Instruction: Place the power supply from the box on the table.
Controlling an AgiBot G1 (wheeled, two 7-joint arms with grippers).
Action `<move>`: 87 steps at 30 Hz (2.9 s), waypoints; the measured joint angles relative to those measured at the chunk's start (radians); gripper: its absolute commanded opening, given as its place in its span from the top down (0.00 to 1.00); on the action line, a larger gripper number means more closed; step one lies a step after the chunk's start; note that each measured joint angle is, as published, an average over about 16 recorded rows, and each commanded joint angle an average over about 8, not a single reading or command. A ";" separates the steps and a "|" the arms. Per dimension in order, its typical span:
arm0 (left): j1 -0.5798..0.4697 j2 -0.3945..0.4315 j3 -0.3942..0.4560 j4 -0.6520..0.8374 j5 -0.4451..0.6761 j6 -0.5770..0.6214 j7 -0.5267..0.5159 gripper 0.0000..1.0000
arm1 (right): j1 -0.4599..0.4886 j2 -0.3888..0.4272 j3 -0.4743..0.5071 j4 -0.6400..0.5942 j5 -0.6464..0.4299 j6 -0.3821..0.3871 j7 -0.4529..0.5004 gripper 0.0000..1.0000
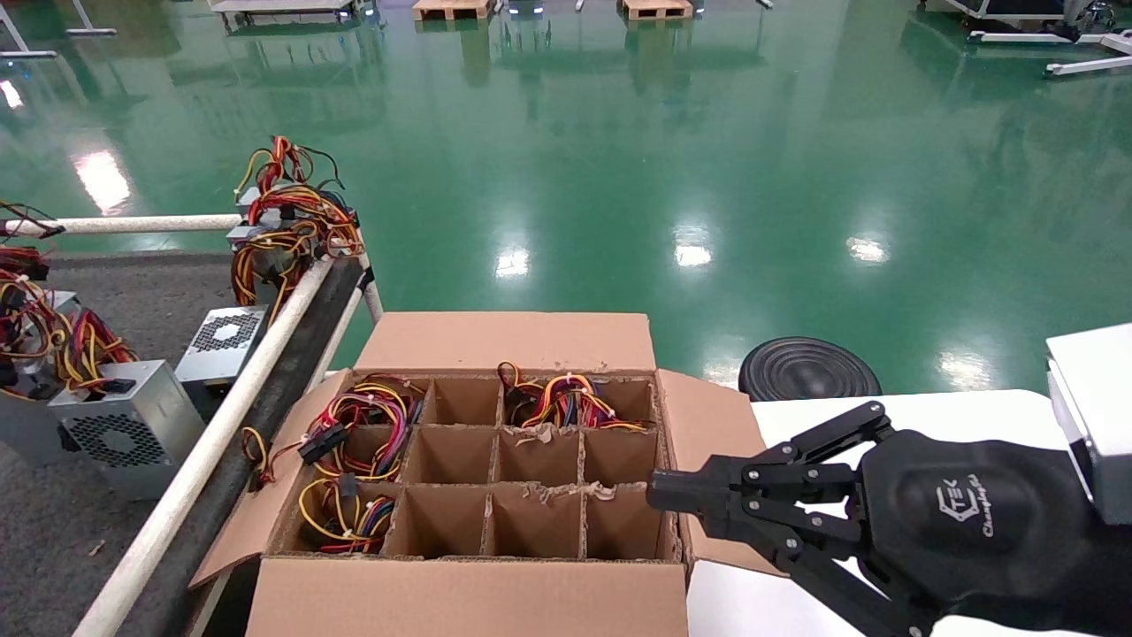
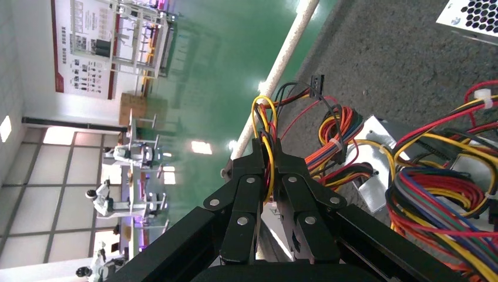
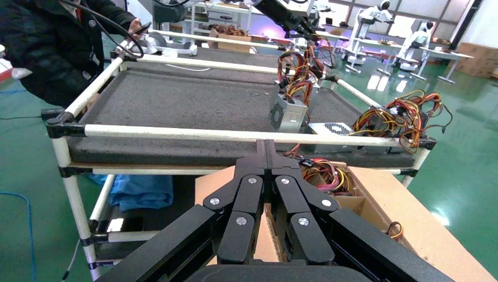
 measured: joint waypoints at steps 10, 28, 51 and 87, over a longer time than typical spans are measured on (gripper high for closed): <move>-0.014 -0.002 0.008 0.000 0.008 0.029 -0.029 0.00 | 0.000 0.000 0.000 0.000 0.000 0.000 0.000 1.00; -0.043 0.004 0.044 0.010 0.046 0.087 -0.116 0.00 | 0.000 0.000 0.000 0.000 0.000 0.000 0.000 1.00; -0.062 0.008 0.080 0.013 0.082 0.128 -0.194 0.00 | 0.000 0.000 0.000 0.000 0.000 0.000 0.000 1.00; -0.064 0.009 0.084 0.009 0.087 0.133 -0.205 0.00 | 0.000 0.000 0.000 0.000 0.000 0.000 0.000 1.00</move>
